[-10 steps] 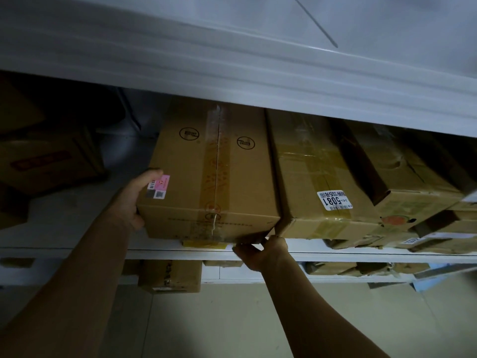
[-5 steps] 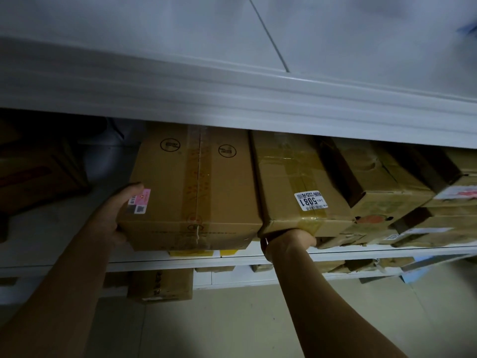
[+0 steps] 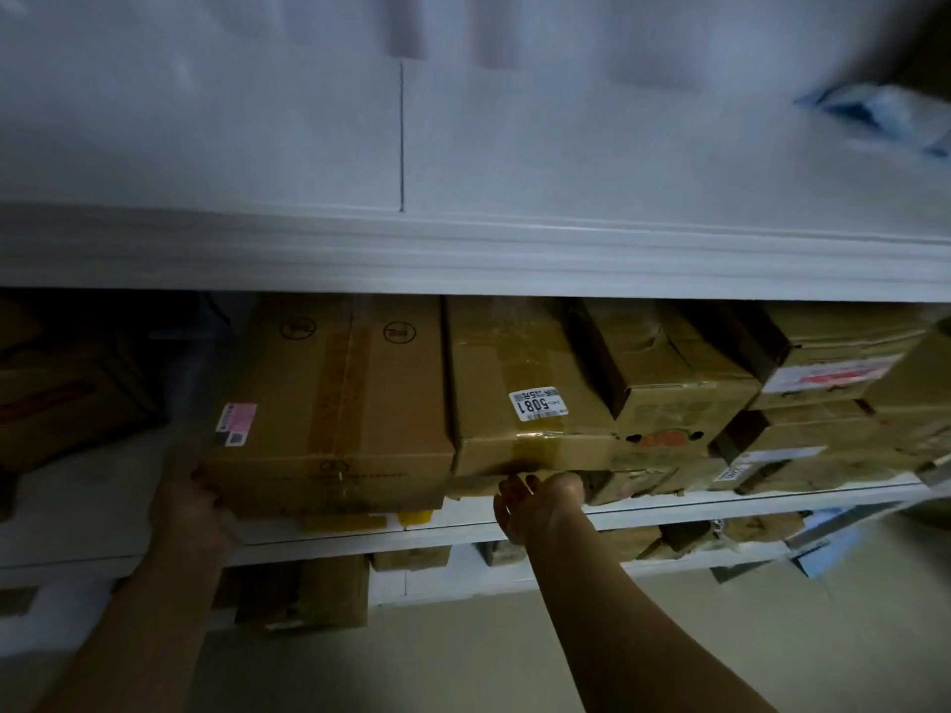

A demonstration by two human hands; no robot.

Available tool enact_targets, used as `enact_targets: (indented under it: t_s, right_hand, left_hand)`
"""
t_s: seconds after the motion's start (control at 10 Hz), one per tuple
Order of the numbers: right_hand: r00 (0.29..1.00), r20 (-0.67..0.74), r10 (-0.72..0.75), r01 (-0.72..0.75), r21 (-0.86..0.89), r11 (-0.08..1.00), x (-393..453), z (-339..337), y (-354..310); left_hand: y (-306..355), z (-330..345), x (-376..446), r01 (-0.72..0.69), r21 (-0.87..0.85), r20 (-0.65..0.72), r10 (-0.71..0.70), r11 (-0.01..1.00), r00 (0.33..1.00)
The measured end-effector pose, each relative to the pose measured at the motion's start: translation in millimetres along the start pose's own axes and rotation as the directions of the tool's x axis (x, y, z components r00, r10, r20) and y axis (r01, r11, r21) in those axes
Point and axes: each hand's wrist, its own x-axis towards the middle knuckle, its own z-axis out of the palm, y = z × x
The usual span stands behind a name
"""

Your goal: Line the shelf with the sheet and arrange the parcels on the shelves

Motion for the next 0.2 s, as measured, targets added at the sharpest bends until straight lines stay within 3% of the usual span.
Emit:
enact_targets:
  t_s: [0.1,0.2]
  right_hand:
    - [0.998,0.060,-0.031,0.035,-0.067,0.997,-14.4,-13.7,-18.7]
    - [0.994,0.095,-0.048,0.059,-0.117,0.991,-36.2,-39.5,-49.2]
  left_hand:
    - [-18.5,5.2,-23.9,-0.027,0.022,-0.134,0.029,0.999,0.991]
    - [-44.2,23.6,-49.3,0.049,0.111,-0.155,-0.031,0.993,0.987]
